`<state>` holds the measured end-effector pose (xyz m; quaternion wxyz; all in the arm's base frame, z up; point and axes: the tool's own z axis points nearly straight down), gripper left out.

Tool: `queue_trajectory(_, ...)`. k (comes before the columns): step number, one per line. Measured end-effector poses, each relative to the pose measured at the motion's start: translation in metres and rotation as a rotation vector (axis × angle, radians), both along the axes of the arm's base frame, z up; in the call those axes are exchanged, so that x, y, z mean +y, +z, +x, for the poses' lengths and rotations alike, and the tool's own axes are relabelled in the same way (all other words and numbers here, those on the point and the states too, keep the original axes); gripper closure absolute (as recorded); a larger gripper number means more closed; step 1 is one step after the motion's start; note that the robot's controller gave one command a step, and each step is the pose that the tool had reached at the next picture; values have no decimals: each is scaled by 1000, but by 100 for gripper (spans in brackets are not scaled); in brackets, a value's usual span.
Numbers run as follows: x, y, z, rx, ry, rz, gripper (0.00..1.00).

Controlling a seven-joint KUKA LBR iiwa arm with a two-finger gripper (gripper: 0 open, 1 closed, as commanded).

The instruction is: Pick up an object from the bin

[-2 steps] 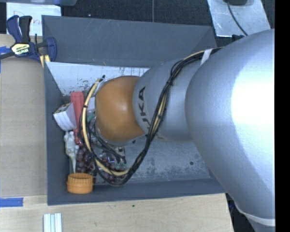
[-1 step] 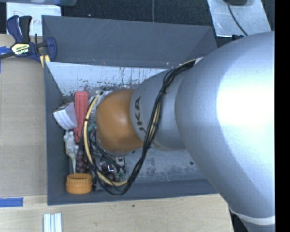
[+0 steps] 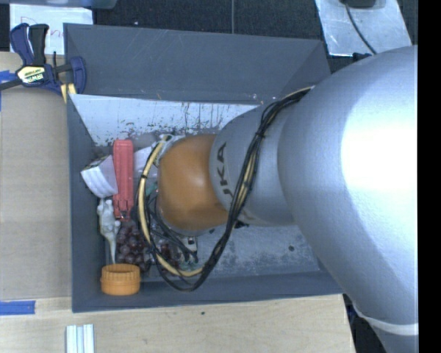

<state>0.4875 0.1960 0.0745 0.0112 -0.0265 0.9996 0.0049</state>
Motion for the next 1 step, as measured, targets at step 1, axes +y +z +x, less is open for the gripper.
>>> queue_trajectory(1, 0, 0, 0, 0, 0, 0, 100)
